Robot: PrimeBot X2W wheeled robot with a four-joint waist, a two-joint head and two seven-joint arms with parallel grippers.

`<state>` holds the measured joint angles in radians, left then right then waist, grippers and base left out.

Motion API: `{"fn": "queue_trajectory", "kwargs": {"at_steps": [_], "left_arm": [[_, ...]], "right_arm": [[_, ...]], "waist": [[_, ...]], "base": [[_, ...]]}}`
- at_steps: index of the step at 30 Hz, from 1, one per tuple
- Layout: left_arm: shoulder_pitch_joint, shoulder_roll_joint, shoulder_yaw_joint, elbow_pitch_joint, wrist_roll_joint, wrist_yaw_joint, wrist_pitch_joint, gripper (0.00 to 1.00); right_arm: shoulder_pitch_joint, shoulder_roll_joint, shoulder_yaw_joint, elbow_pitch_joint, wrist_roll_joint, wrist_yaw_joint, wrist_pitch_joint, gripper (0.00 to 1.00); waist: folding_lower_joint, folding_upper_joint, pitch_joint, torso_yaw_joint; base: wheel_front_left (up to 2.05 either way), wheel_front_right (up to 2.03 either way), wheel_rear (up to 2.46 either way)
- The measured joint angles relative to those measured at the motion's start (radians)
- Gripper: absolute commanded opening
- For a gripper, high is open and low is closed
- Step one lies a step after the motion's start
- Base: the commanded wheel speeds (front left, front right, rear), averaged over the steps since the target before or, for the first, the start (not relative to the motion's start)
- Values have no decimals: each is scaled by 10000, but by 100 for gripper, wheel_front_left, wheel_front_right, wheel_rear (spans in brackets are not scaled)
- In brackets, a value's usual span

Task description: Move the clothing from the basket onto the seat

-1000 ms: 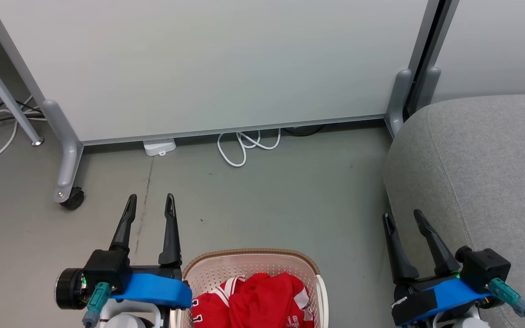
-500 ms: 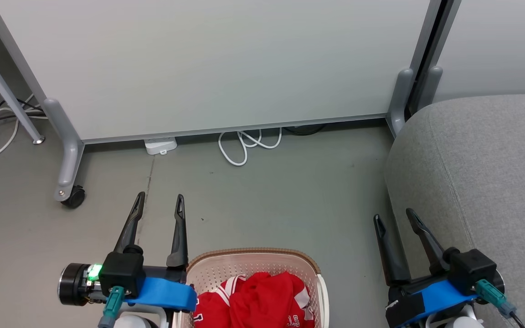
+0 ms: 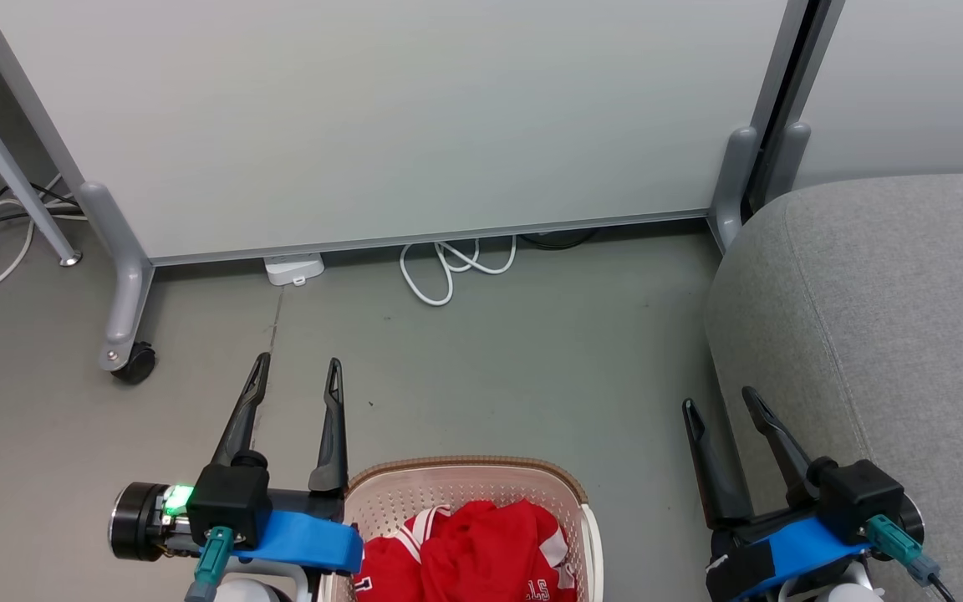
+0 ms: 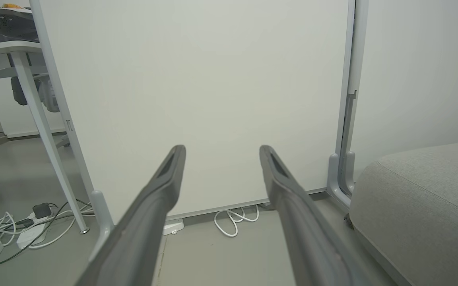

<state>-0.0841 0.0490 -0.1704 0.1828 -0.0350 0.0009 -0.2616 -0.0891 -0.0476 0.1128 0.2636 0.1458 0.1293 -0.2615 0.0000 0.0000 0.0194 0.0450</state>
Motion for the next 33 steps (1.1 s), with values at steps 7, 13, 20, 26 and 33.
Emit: {"fn": "queue_trajectory", "kwargs": {"at_steps": [7, 13, 20, 26, 33], "left_arm": [[2, 0, 0, 12, -2, 31, 0, 100], [-1, 0, 0, 82, 6, -12, 0, 100], [-572, 12, 38, 508, -63, -474, -2, 100], [-1611, 27, -276, 1465, -54, -930, -12, 100], [-3028, 178, -1080, 3087, 73, -1235, -13, 100]], "right_arm": [[-6, 0, 27, 48, 2, 0, 0, 100], [-39, -2, 52, 61, 4, 0, 0, 100], [-316, -2, 127, -96, -6, 2, 0, 100], [-812, -4, 163, -303, -42, 2, -2, 100], [-1530, -10, 291, -527, -8, 2, -8, 100]], "waist": [[0, 0, -5, -16], [0, 0, 45, -52], [0, 0, 428, -187], [0, 0, 1144, -451], [1, 0, 2284, -873]], "base": [[0, 0, 0], [0, 0, 0], [0, 0, 0], [0, 0, 0], [0, 0, 0]]}}
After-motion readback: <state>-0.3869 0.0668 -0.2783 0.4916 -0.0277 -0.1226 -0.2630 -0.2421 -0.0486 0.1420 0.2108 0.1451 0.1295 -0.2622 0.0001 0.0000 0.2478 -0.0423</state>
